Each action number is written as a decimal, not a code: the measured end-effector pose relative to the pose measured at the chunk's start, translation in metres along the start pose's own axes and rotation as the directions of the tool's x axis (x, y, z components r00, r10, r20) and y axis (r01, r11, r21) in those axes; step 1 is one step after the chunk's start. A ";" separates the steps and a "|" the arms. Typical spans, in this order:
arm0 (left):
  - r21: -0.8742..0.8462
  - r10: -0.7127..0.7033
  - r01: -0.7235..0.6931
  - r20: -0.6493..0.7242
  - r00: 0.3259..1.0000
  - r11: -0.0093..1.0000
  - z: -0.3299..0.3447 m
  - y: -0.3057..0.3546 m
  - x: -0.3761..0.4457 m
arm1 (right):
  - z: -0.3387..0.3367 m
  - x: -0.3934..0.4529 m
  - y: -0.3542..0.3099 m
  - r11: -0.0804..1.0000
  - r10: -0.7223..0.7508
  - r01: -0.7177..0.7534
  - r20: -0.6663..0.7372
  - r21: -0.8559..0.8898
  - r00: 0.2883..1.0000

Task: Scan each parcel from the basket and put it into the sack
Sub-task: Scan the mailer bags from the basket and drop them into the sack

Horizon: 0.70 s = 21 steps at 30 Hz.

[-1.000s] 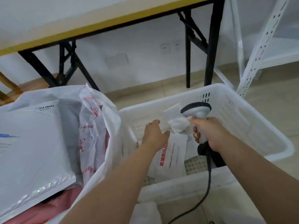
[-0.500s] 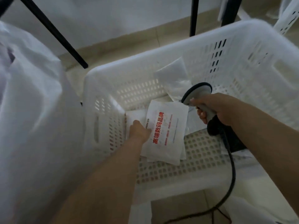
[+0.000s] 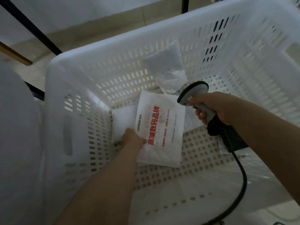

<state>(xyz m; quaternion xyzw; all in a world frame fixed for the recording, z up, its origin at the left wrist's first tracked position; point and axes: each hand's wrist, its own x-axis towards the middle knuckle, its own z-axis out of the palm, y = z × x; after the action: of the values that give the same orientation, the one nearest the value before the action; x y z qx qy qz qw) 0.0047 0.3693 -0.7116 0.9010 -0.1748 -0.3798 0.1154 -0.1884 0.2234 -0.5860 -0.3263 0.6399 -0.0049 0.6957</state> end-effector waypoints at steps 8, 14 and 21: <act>-0.109 0.400 -0.397 0.009 0.917 0.911 -0.057 0.029 -0.087 | 0.010 -0.080 0.003 0.955 -0.258 0.273 -0.131 0.115 0.957; 0.012 0.786 -0.794 -0.152 0.599 0.608 -0.102 0.092 -0.227 | 0.035 -0.183 0.002 0.826 -0.463 0.529 -0.300 0.195 0.834; -0.417 0.698 -0.751 -0.308 0.647 0.512 -0.205 0.097 -0.326 | -0.007 -0.308 -0.013 0.579 -0.601 0.639 -0.266 0.506 0.754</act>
<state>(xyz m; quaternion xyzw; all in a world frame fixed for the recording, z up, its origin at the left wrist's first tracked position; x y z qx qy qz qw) -0.0807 0.4279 -0.3276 0.6979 -0.4216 -0.2825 0.5054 -0.2450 0.3410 -0.3061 -0.3057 0.4752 -0.4486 0.6924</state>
